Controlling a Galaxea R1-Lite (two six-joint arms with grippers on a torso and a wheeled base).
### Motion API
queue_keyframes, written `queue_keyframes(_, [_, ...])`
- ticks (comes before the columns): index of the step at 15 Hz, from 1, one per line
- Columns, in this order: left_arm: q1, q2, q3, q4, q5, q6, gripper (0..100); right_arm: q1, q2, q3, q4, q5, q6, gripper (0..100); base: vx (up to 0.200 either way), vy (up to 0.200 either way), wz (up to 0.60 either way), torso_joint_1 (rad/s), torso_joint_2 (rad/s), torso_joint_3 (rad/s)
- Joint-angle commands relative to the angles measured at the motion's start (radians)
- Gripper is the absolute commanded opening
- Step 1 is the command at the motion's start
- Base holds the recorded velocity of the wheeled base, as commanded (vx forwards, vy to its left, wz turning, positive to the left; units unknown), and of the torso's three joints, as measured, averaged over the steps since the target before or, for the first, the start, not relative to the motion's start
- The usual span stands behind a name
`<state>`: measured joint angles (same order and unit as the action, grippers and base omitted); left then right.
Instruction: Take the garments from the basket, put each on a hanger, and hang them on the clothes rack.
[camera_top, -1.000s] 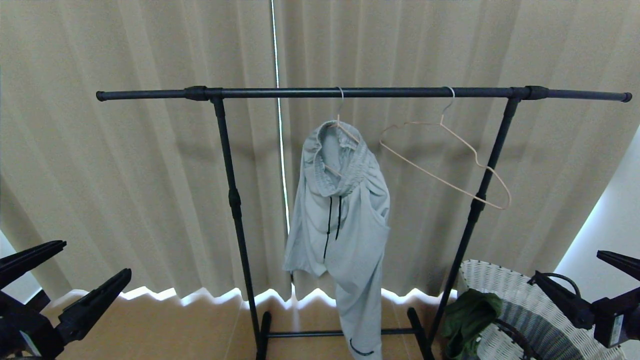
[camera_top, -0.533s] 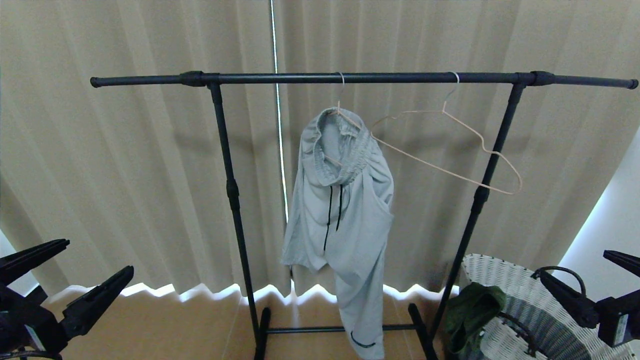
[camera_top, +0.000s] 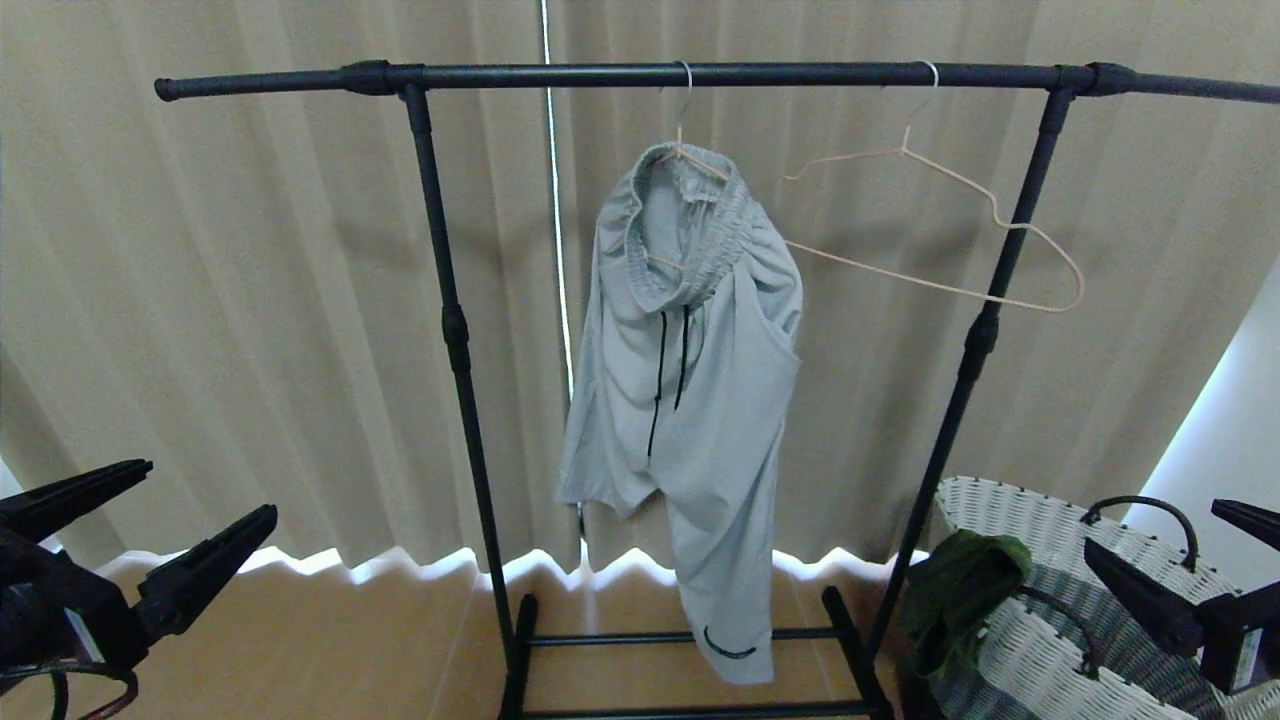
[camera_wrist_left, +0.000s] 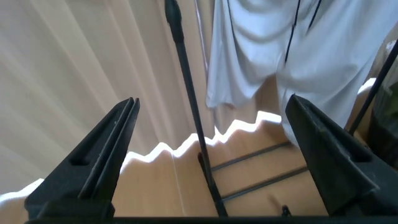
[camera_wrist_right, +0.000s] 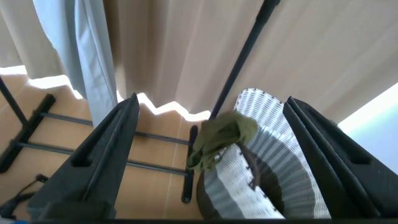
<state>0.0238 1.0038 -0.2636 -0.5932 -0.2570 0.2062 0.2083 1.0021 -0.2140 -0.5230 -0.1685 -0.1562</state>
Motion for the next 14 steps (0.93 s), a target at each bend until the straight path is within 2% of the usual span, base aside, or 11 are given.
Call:
queue_keyframes(1, [-0.001, 0.027, 0.001, 0.000, -0.001, 0.001, 100, 0.000, 0.004, 0.007, 0.000, 0.000, 0.000, 100, 0.000, 0.000, 0.00, -0.168, 0.47, 0.305])
queue_keyframes(3, [-0.002, 0.027, 0.009, 0.000, -0.002, 0.006, 100, 0.000, 0.003, 0.007, 0.000, -0.002, 0.000, 100, 0.000, 0.000, 0.00, -0.144, 0.45, 0.305])
queue_keyframes(6, [-0.002, 0.025, 0.009, 0.000, -0.002, 0.009, 100, 0.000, 0.004, 0.008, 0.000, 0.000, 0.000, 100, 0.000, 0.000, -0.60, -0.118, 0.43, 0.317])
queue_keyframes(7, [-0.002, 0.024, 0.009, 0.000, -0.002, 0.009, 100, 0.000, 0.004, 0.008, 0.000, 0.000, 0.000, 100, 0.000, 0.000, 0.00, -0.066, 0.26, 0.178])
queue_keyframes(14, [-0.002, 0.019, 0.020, -0.017, -0.002, 0.010, 100, 0.000, -0.008, 0.022, -0.002, 0.009, 0.003, 100, 0.000, 0.000, 0.00, -0.009, 0.04, 0.030])
